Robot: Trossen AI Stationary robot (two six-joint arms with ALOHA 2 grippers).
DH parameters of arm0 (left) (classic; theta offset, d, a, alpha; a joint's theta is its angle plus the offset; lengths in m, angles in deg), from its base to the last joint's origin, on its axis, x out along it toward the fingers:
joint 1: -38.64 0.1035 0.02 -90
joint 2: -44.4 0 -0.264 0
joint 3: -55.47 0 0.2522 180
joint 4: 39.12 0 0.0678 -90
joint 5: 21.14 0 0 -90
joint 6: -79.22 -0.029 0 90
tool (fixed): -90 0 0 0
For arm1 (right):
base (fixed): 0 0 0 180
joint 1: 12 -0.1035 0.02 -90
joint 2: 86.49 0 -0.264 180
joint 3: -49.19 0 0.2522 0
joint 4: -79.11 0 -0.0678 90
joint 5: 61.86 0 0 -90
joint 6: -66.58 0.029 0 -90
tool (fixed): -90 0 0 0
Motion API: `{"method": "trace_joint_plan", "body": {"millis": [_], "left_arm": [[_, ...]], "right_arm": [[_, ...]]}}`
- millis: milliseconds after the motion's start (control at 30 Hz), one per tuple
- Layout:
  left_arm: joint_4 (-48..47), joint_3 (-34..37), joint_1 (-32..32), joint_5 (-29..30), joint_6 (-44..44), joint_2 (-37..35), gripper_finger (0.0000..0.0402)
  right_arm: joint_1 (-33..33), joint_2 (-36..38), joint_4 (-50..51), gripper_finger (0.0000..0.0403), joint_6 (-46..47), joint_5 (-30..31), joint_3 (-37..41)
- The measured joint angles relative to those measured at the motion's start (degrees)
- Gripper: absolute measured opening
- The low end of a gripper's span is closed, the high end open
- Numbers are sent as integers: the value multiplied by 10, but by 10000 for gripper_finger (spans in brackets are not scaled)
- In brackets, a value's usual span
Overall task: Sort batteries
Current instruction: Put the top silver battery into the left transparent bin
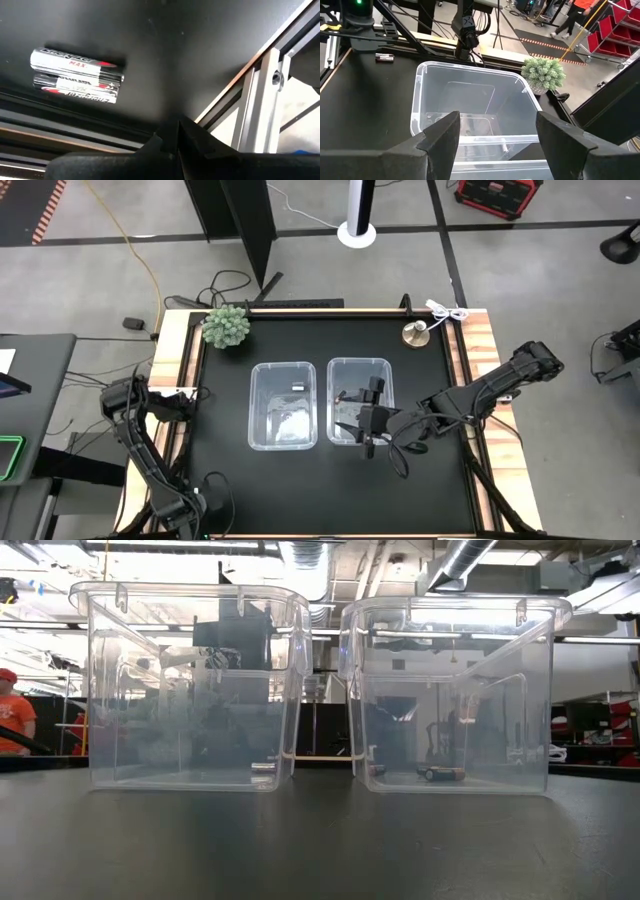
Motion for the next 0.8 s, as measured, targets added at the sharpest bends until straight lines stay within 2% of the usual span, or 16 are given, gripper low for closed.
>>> {"method": "trace_joint_plan", "body": {"millis": [167, 367, 800], "left_arm": [[6, 10, 0, 14, 7, 0, 0], [59, 53, -1, 10, 33, 0, 0], [38, 54, -1, 11, 41, 0, 0]], "right_arm": [[0, 0, -2, 276, 0, 0, 0], [0, 0, -1, 276, 0, 0, 0], [0, 0, -1, 276, 0, 0, 0]]}}
